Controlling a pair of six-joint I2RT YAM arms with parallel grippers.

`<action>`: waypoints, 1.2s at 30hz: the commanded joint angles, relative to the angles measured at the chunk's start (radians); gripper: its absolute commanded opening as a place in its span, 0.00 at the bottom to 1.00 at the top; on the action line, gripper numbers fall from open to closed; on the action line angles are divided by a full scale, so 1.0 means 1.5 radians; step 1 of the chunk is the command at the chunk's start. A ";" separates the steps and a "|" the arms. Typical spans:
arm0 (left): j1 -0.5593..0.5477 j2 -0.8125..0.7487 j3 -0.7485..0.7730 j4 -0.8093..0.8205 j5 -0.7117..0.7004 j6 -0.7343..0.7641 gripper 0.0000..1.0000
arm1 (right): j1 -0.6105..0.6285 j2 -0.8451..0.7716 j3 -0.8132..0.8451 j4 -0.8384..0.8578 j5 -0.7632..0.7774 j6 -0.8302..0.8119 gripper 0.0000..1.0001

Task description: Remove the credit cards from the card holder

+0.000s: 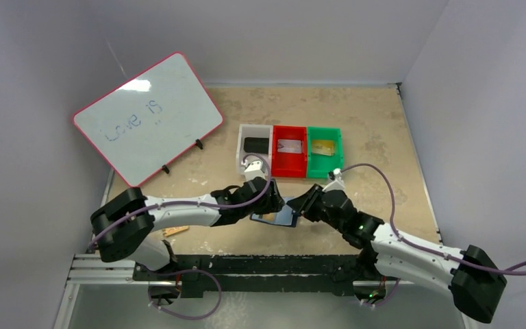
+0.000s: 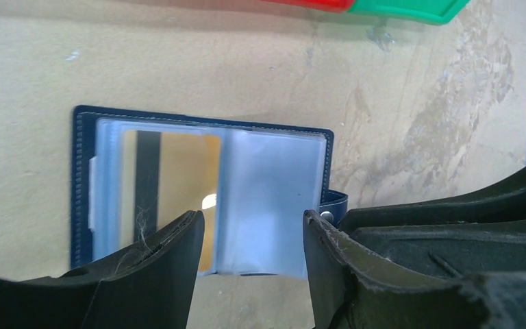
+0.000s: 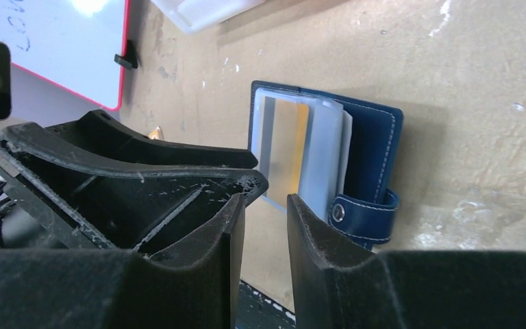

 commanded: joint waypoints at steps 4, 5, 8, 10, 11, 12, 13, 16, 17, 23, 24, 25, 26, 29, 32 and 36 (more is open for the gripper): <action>-0.001 -0.108 -0.018 -0.073 -0.128 0.010 0.55 | -0.001 0.088 0.064 0.124 -0.055 -0.062 0.36; 0.000 -0.116 -0.018 -0.089 -0.144 0.014 0.55 | -0.001 0.110 0.076 0.133 -0.070 -0.076 0.37; 0.012 -0.138 -0.020 -0.133 -0.172 0.017 0.55 | -0.002 0.176 0.114 0.107 -0.081 -0.077 0.37; 0.023 -0.148 -0.027 -0.143 -0.173 0.023 0.55 | -0.002 0.213 0.120 0.120 -0.091 -0.076 0.36; 0.030 -0.151 -0.031 -0.144 -0.162 0.028 0.55 | -0.002 0.228 0.120 0.133 -0.096 -0.070 0.36; 0.037 -0.151 -0.034 -0.142 -0.151 0.033 0.55 | -0.003 0.246 0.118 0.141 -0.099 -0.066 0.36; 0.044 -0.148 -0.036 -0.137 -0.136 0.041 0.55 | -0.004 0.261 0.118 0.149 -0.103 -0.059 0.36; 0.051 -0.131 -0.030 -0.131 -0.105 0.060 0.55 | -0.008 0.305 0.106 0.174 -0.116 -0.045 0.37; 0.051 -0.125 -0.028 -0.128 -0.096 0.067 0.55 | -0.012 0.323 0.104 0.177 -0.120 -0.040 0.36; 0.051 -0.084 -0.011 -0.093 -0.014 0.106 0.55 | -0.041 0.392 0.062 0.257 -0.175 -0.019 0.36; 0.051 -0.077 -0.009 -0.089 -0.006 0.109 0.55 | -0.047 0.402 0.053 0.280 -0.187 -0.015 0.35; 0.052 -0.071 -0.007 -0.086 0.000 0.111 0.55 | -0.051 0.412 0.044 0.300 -0.197 -0.010 0.34; 0.052 -0.064 -0.005 -0.086 0.003 0.113 0.55 | -0.054 0.421 0.039 0.314 -0.203 -0.006 0.34; 0.051 -0.042 0.002 -0.090 0.008 0.120 0.54 | -0.059 0.445 0.032 0.344 -0.215 -0.005 0.33; 0.051 -0.028 0.006 -0.090 0.017 0.123 0.52 | -0.062 0.461 0.026 0.371 -0.221 -0.001 0.30; 0.051 -0.021 0.007 -0.086 0.023 0.125 0.46 | -0.068 0.478 0.018 0.404 -0.232 0.003 0.27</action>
